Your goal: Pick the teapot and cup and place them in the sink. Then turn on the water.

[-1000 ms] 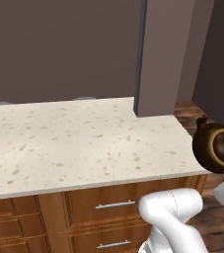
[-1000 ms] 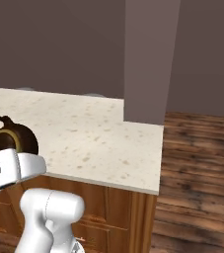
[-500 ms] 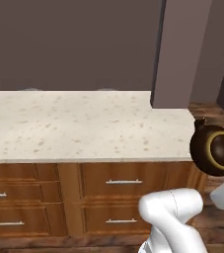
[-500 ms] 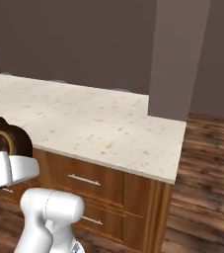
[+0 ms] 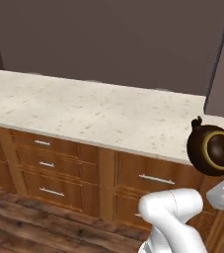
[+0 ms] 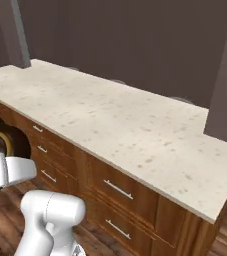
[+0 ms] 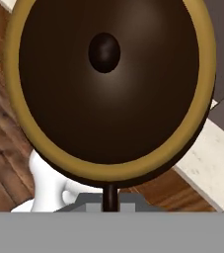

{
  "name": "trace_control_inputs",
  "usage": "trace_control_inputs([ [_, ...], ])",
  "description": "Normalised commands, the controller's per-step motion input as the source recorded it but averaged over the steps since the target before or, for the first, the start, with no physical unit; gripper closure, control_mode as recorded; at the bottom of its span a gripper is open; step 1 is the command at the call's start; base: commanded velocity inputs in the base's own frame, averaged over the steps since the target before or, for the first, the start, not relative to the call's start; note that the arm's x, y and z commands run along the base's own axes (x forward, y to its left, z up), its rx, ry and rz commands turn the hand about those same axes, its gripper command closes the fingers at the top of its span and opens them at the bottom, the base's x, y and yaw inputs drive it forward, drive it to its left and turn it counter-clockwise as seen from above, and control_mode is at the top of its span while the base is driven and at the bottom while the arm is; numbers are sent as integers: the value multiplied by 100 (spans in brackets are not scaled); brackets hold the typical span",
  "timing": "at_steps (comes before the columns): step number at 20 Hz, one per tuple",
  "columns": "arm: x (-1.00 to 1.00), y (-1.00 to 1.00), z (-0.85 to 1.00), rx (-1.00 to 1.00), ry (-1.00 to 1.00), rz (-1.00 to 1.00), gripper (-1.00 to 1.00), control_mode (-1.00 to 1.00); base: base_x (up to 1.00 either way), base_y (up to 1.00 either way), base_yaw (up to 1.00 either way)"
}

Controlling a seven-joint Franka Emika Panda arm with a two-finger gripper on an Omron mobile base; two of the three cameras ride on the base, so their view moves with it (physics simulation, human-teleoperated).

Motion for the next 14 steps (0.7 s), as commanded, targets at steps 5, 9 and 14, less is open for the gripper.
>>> trace_control_inputs([
  [5,0,0,0,0,0,0,100,100,0,-34,62],
  [9,0,0,0,0,0,0,100,100,0,-36,63],
  [14,0,0,0,0,0,0,100,100,0,-35,63],
])
